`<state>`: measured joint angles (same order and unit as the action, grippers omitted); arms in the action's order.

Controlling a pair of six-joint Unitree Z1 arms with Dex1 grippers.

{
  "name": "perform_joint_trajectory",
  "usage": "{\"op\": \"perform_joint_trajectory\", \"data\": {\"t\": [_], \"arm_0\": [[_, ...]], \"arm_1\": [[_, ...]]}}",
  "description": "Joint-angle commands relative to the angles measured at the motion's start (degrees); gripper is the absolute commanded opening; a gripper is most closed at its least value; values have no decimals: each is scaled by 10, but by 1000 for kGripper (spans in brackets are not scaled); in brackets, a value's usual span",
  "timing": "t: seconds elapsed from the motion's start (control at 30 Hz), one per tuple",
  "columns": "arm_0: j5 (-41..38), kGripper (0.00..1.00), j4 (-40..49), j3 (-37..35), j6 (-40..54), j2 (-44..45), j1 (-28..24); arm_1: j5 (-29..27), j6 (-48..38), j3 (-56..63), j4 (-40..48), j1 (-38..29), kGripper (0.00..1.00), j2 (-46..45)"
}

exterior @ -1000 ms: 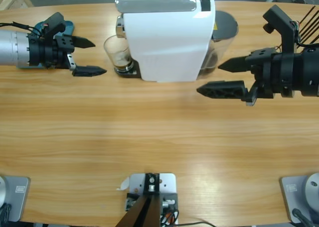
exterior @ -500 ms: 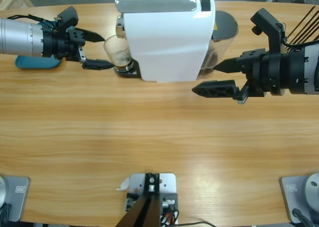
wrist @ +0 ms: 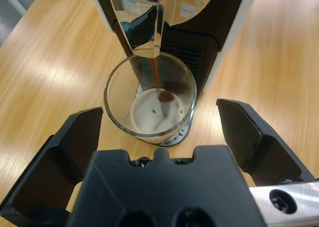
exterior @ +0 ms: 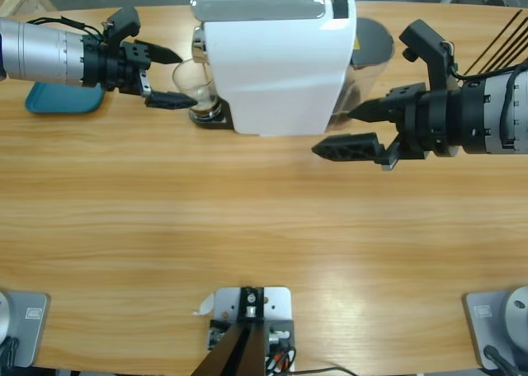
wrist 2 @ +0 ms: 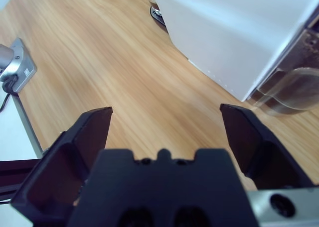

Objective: Pour coffee

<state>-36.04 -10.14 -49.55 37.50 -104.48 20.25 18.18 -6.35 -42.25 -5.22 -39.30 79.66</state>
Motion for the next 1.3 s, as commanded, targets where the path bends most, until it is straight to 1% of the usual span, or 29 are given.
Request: {"op": "perform_joint_trajectory", "data": {"t": [0.03, 1.13, 1.3], "arm_0": [[5, 987, -10, -9, 4, -44, -2], [7, 991, -13, -46, -10, -78, 11], [7, 971, -13, -49, -11, -81, 15]], "arm_1": [[12, 1, -1, 9, -7, 1000, 26], [23, 1, -5, 23, -7, 1000, 46], [24, 1, -5, 24, -7, 1000, 47]]}}
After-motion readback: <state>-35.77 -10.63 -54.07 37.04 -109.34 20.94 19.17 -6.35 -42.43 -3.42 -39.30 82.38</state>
